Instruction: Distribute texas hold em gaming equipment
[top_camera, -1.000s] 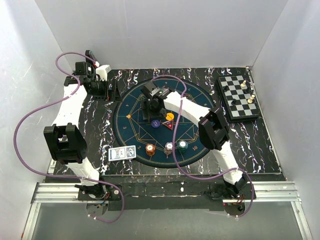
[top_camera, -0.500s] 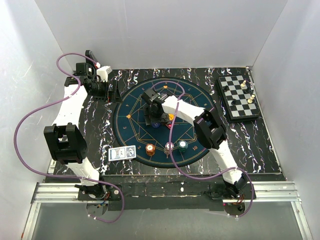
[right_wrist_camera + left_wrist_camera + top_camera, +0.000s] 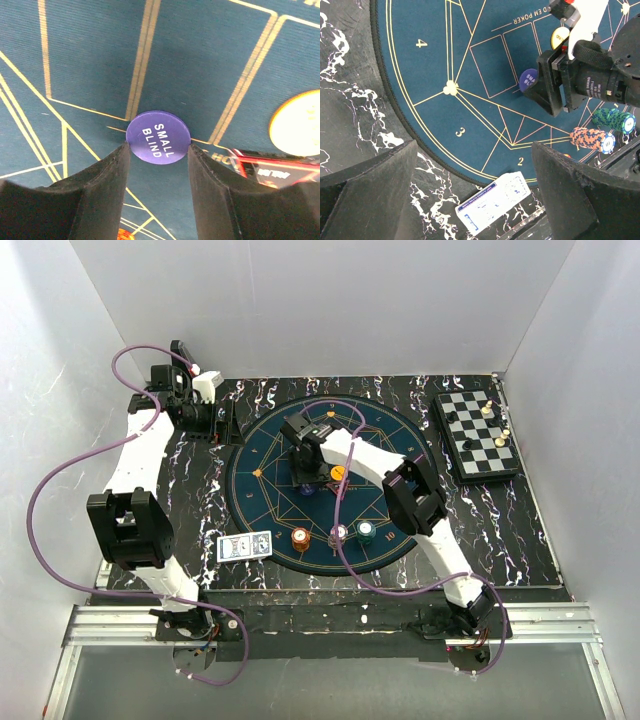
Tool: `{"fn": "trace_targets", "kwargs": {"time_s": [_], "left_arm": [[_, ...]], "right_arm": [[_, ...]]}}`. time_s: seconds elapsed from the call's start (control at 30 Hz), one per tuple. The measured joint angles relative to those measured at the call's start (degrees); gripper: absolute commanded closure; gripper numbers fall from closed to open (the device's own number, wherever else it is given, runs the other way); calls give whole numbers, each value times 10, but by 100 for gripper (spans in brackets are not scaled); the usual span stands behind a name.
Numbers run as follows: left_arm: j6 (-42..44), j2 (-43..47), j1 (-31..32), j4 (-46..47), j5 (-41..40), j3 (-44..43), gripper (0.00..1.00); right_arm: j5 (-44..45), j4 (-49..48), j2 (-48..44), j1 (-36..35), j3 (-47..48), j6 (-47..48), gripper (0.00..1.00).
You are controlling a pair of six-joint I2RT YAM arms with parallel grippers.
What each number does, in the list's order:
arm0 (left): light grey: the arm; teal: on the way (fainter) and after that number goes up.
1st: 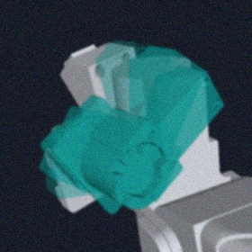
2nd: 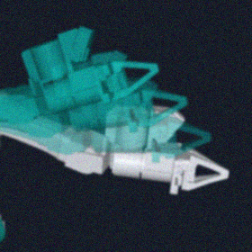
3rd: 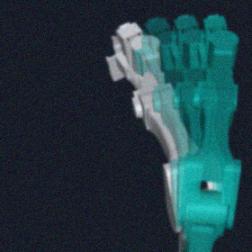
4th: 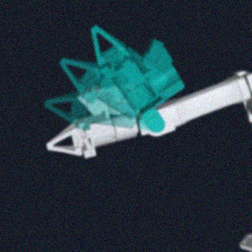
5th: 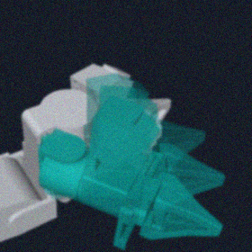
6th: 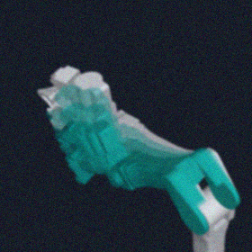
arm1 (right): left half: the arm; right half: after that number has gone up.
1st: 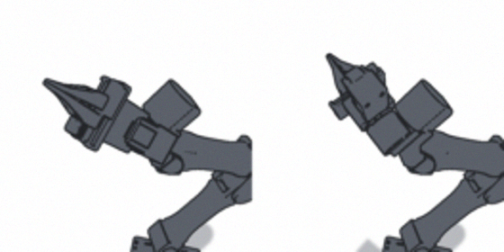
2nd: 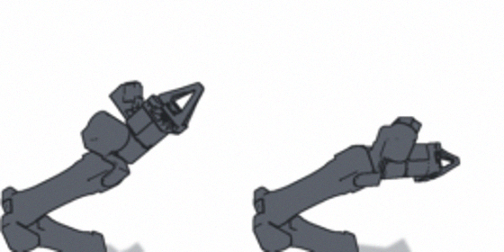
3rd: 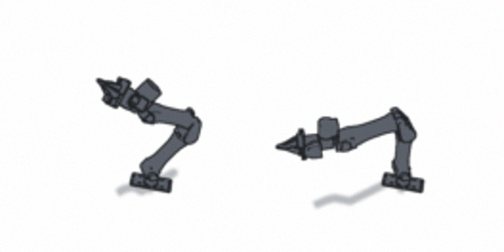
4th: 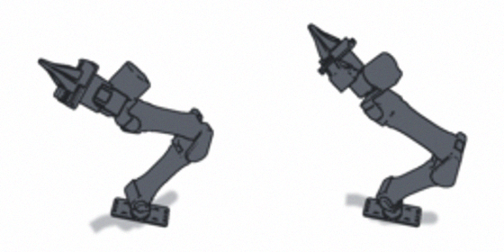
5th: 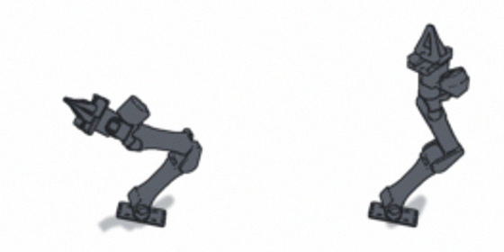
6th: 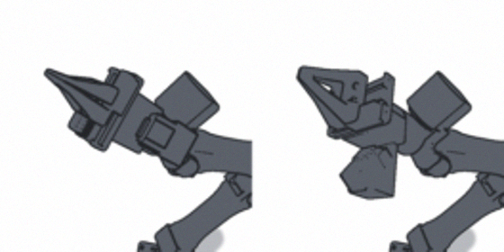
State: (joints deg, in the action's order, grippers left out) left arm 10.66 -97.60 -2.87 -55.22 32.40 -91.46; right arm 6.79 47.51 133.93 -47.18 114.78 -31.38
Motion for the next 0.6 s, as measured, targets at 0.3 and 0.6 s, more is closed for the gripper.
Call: {"fn": "trace_targets", "kwargs": {"time_s": [0.3,0.6], "left_arm": [[1,5,0,0,-13,1,2],[25,5,2,3,-5,17,2]], "right_arm": [[-78,-3,67,-40,132,-4,48],[-147,-81,1,-22,15,-12,31]]}}
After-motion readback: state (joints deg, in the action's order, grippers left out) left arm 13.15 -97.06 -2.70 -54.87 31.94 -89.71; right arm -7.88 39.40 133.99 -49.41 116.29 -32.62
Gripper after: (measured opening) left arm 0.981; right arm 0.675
